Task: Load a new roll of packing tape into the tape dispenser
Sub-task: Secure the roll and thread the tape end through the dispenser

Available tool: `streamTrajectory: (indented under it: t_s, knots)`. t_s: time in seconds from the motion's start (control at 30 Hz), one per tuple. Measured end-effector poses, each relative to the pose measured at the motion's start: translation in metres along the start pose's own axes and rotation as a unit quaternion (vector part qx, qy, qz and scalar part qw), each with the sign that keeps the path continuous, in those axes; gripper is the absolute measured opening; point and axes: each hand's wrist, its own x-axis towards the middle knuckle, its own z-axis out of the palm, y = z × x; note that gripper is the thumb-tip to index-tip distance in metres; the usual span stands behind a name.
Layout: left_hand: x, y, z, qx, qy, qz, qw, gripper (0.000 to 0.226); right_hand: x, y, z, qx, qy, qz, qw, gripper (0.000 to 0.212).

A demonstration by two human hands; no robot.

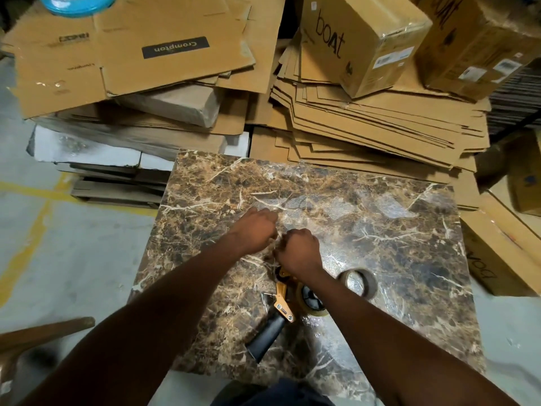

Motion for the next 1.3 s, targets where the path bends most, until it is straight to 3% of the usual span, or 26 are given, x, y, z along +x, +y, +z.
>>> streamTrajectory:
  t_s: [0.33,0.43,0.53,0.67,0.77,0.9,1.07,1.3]
  knots:
    - [0.029,0.009,-0.008,0.076,-0.013,0.091,0.993,0.022,0.012,0.004,0.011,0.004,0.008,0.068,0.998,0.013]
    - [0.03,0.008,-0.005,-0.007,-0.015,0.042,0.999,0.026,0.011,0.006,0.006,-0.003,0.001,0.092,0.996,0.018]
    - [0.016,0.001,-0.01,-0.117,0.005,-0.08,0.99,0.012,0.011,0.011,0.003,-0.031,-0.022,0.111,0.993,0.026]
    - [-0.027,0.023,0.001,-0.115,-0.012,-0.246,0.962,0.037,0.011,0.014,0.004,-0.028,-0.025,0.128,0.991,0.033]
    - [-0.06,0.056,0.025,-0.088,-0.048,-0.269,0.958,0.052,0.011,0.015,0.004,0.011,-0.021,0.162,0.986,0.036]
    - [-0.074,0.1,0.041,-0.025,-0.05,-0.29,0.955,0.052,0.008,0.022,0.001,-0.003,-0.009,0.143,0.99,0.035]
    - [-0.081,0.124,0.042,-0.114,-0.057,-0.337,0.933,0.058,0.0,0.034,0.001,0.003,0.012,0.11,0.994,0.035]
    - [-0.082,0.151,0.042,-0.151,-0.032,-0.332,0.931,0.044,-0.011,0.045,0.0,0.034,0.03,0.121,0.992,0.032]
